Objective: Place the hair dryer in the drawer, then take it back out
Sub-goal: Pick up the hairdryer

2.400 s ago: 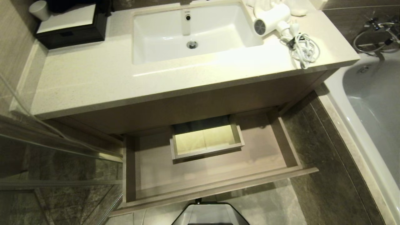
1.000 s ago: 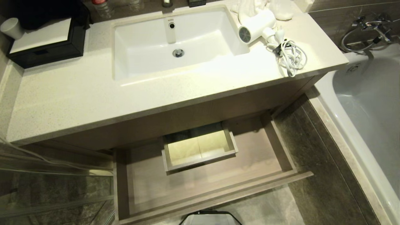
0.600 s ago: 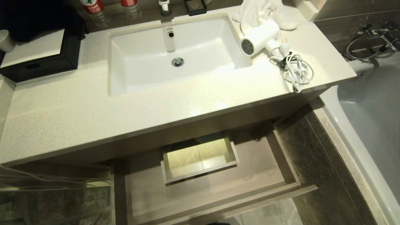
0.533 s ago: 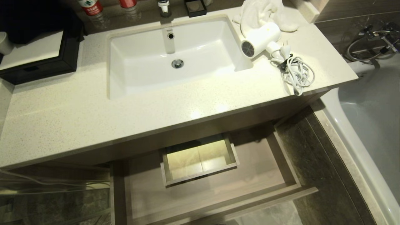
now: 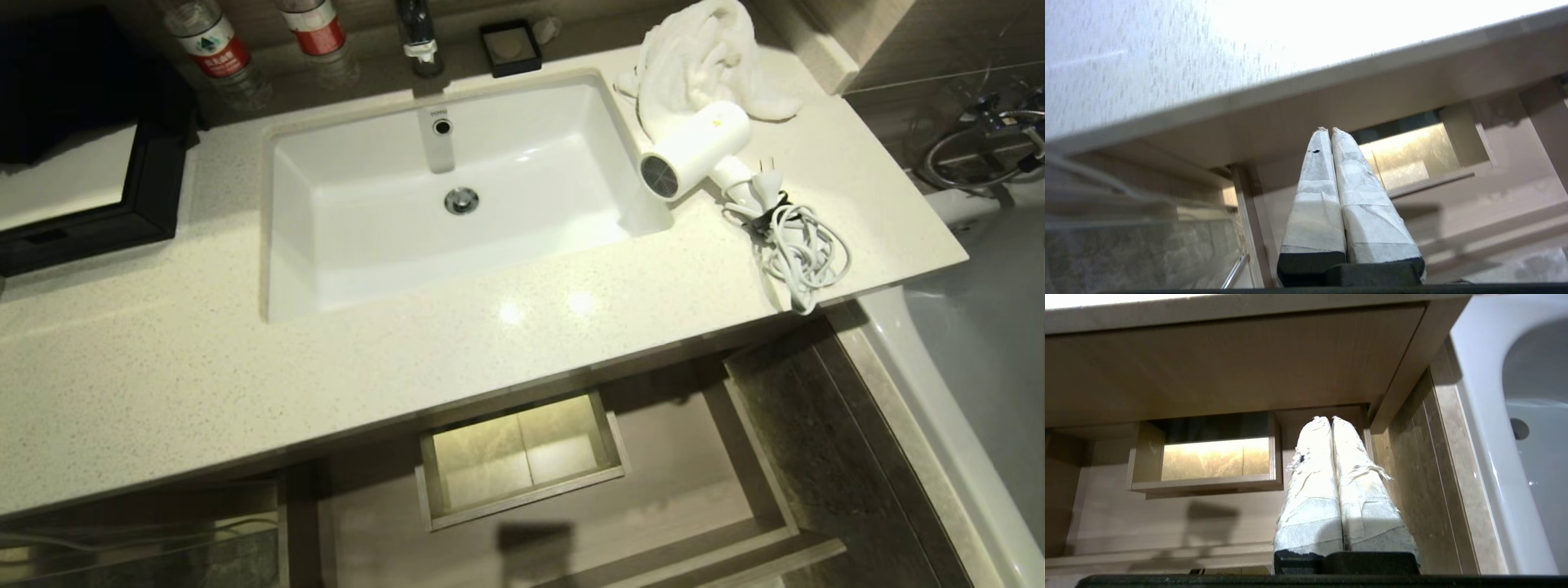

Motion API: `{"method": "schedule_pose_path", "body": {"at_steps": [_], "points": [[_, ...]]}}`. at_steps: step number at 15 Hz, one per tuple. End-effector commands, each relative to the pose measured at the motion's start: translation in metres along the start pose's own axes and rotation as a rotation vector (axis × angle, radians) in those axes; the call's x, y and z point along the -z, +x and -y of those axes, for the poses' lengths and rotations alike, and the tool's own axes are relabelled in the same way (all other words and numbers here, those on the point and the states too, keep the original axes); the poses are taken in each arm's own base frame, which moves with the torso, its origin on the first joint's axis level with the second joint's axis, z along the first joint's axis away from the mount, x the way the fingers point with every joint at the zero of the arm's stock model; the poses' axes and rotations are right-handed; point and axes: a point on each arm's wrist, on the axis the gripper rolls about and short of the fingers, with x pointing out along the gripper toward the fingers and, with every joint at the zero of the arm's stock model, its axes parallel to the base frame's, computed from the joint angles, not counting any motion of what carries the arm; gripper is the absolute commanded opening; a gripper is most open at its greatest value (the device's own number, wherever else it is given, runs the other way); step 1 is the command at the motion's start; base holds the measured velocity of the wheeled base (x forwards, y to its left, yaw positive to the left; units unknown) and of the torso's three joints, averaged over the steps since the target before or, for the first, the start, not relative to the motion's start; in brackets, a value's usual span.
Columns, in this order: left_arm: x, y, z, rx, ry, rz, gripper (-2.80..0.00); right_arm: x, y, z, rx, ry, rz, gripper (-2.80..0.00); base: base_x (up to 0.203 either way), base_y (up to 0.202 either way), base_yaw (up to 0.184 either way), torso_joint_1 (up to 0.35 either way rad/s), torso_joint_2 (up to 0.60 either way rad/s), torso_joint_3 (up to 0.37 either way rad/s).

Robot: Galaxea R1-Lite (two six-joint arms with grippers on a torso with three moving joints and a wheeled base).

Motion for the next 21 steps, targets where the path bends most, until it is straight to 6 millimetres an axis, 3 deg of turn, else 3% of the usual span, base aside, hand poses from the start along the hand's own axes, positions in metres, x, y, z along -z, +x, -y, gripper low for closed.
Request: {"method": "schedule_pose_path", "body": {"at_steps": [1,7,16,18,21], "points": [[0.0,0.0,0.0,-0.001,0.0,-0.002,-2.8,0.012,-0.001,-0.001,-0.001,-0.001,0.0,-2.8,0.0,0.0,0.0,0.398,-0.36,0.036],[0.0,0.0,0.0,-0.001,0.0,0.0,-2.8,0.012,-0.001,-0.001,-0.001,-0.001,0.0,-2.8,0.0,0.0,0.0,0.436,-0.46,-0.02],[0.0,0.0,0.0,-0.001,0.0,-0.002,-2.8,0.006,-0.002,-0.001,-0.009,-0.006,0.012,-2.8,0.0,0.0,0.0,0.036,-0.04,-0.006],[0.0,0.0,0.0,-0.001,0.0,0.0,-2.8,-0.016,-0.011,0.001,-0.028,-0.005,0.017,-2.8,0.0,0.0,0.0,0.0,0.0,0.0],[0.0,0.0,0.0,-0.001,0.0,0.0,-2.8,-0.101,-0.054,0.007,-0.034,-0.011,0.165,-2.8,0.0,0.0,0.0,0.0,0.0,0.0]]}}
